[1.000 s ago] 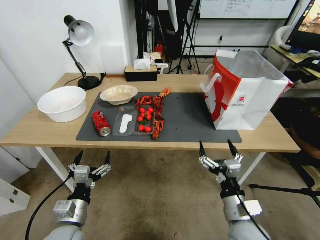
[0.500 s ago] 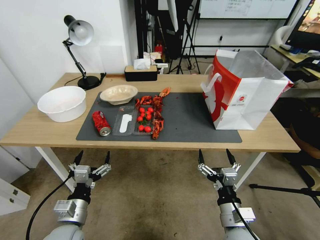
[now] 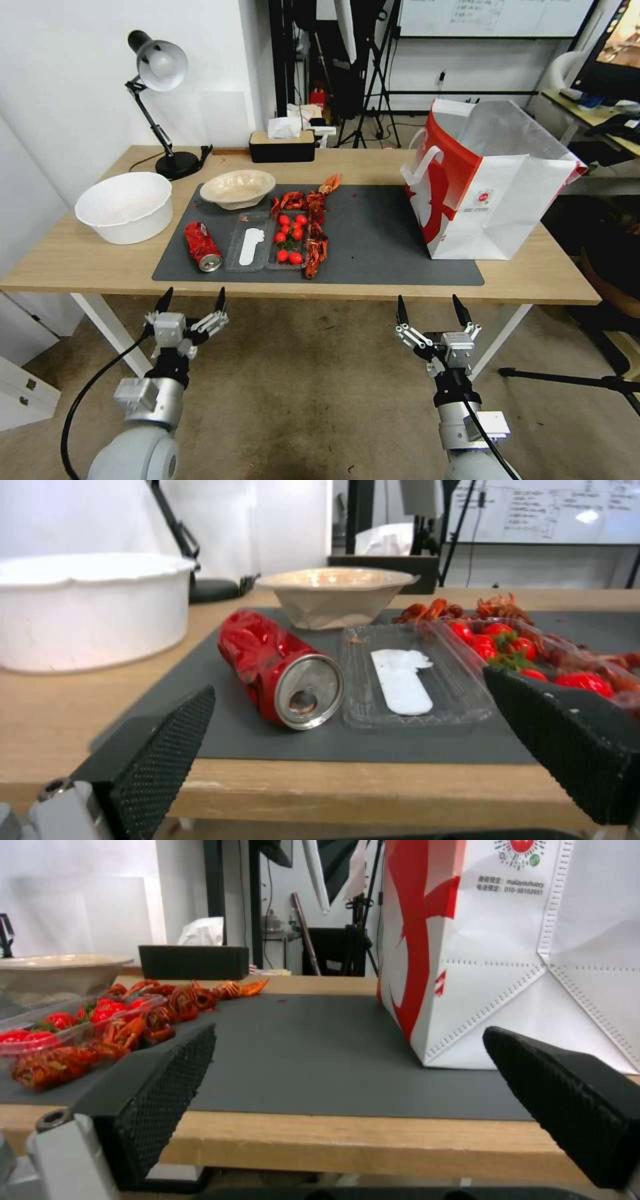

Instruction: Pick up the trash from the table and place it into the takeout bag.

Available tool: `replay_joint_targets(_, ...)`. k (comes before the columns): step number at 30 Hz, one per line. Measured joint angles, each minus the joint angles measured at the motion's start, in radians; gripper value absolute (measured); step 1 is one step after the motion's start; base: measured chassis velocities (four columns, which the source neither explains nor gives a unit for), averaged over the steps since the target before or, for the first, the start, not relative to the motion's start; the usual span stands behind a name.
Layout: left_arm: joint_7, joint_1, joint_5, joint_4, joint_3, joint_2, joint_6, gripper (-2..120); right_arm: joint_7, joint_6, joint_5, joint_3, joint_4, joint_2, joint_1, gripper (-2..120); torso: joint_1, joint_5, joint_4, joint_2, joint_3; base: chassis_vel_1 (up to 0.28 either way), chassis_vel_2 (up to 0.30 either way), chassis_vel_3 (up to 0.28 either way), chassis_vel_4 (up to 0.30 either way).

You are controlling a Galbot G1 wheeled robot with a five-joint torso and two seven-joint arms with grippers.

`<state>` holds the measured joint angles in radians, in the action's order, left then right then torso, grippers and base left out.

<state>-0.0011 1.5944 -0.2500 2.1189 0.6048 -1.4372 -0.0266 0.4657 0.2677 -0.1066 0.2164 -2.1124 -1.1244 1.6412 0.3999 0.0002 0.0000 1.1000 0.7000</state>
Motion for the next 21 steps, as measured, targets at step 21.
replay_joint_targets(21,-0.16,-0.252,-0.048,-0.122,-0.068,0.055,-0.187,100,0.003,-0.031,0.012,-0.009,-0.011,-0.026,-0.021,100,0.0,-0.0002,0.0001,0.0,0.0,0.0,0.0,0.0,0.0)
